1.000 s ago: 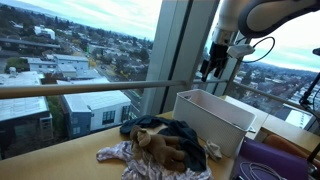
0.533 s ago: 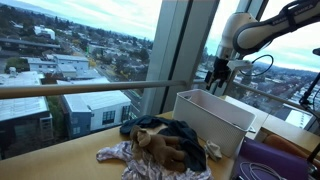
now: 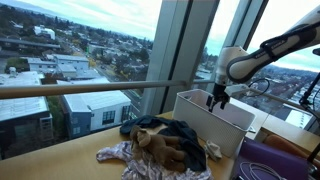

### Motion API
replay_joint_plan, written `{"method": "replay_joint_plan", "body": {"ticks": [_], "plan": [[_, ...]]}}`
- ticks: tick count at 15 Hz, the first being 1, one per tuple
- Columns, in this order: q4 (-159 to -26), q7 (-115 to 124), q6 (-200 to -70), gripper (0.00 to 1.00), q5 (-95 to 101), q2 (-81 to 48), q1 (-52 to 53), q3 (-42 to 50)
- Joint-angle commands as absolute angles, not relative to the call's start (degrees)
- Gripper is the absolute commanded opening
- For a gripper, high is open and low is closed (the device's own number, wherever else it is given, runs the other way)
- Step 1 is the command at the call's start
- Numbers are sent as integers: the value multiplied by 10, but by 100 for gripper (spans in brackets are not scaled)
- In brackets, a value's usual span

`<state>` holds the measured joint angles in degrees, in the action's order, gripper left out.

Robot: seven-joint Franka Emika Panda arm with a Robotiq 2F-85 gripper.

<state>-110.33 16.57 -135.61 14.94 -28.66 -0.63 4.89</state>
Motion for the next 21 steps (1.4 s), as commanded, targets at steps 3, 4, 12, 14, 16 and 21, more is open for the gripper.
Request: {"method": "replay_joint_plan", "body": {"ticks": [3, 4, 12, 14, 16, 21], "plan": [[-1098, 145, -1388, 100, 109, -359, -11, 55], [-1098, 142, -1390, 100, 101, -371, -12, 53], [-1079, 122, -1386, 69, 52, -437, -15, 44], [-1081, 118, -1381, 53, 44, -422, -13, 43], [-1083, 117, -1377, 40, 39, -404, -9, 42], [-1091, 112, -1362, 3, 24, -346, -6, 32]]}}
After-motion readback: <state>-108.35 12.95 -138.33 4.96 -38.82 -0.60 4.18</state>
